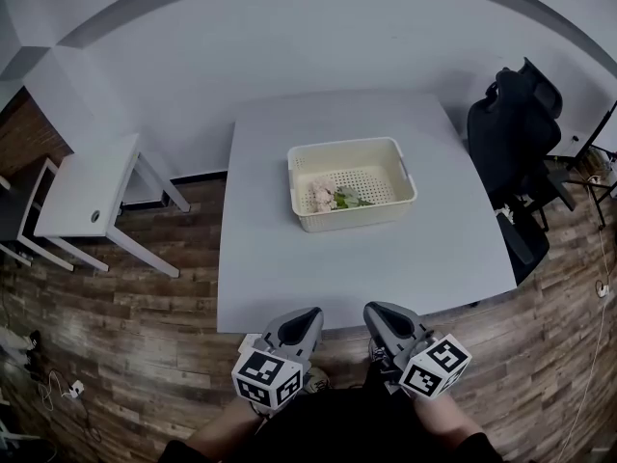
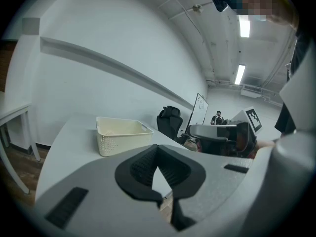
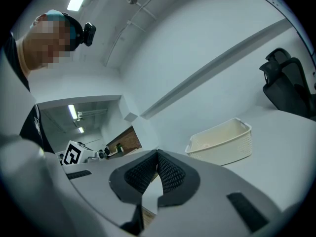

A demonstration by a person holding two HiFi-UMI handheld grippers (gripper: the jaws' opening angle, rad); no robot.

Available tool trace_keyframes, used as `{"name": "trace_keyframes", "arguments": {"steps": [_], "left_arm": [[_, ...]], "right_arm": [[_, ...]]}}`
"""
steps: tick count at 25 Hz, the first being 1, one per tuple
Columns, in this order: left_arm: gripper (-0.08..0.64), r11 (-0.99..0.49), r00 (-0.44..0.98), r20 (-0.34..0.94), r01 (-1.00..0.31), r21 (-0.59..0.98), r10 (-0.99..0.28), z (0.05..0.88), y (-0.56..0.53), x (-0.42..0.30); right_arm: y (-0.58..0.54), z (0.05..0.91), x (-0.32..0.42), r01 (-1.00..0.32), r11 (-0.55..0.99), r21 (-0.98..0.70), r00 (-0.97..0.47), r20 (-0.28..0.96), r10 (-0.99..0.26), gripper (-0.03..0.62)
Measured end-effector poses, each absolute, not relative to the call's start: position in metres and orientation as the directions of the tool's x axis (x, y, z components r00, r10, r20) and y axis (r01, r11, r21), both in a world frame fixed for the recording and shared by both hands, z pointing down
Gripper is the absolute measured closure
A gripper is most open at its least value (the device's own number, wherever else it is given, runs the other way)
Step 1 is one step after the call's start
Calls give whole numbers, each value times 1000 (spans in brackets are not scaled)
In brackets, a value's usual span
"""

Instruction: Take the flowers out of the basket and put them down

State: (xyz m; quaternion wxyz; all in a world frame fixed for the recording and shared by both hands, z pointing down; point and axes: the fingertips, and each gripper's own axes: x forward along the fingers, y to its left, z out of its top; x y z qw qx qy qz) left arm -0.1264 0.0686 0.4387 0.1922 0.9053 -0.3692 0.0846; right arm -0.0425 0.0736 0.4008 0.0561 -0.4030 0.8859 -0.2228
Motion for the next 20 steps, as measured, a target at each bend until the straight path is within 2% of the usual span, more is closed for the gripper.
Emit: {"name": "trace_keyframes", "arguments": {"steps": [10,20], "left_arm": [[554,-584,653,278,-756,296,-705,434,44,-105],[554,-521,596,317,-802,293,-738,441,20,-69]], "right_arm": [[45,399,-14,-674,632,-383,-714,118,-690,569],[7,403,23,-640,680,-357,-756,131,-642,570]]}}
